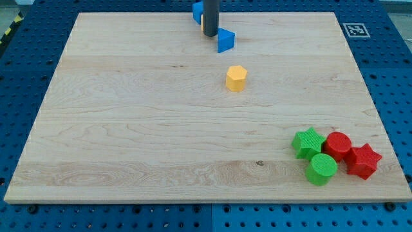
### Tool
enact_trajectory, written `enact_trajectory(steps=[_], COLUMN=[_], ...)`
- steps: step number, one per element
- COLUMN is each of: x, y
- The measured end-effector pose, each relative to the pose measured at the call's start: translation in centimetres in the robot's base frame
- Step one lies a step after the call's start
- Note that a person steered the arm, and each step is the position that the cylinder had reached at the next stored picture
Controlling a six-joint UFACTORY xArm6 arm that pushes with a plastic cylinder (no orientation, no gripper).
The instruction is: Push the blue triangle towards the right a bit
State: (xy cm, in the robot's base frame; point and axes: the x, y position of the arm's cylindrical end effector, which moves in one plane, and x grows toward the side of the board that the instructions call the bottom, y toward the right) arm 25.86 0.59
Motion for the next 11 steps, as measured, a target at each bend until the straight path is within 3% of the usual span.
enact_trajectory(steps=[3,5,8,11], x=[3.0,5.7,5.9,4.9], y=[-2.0,3.4,9.3,9.6])
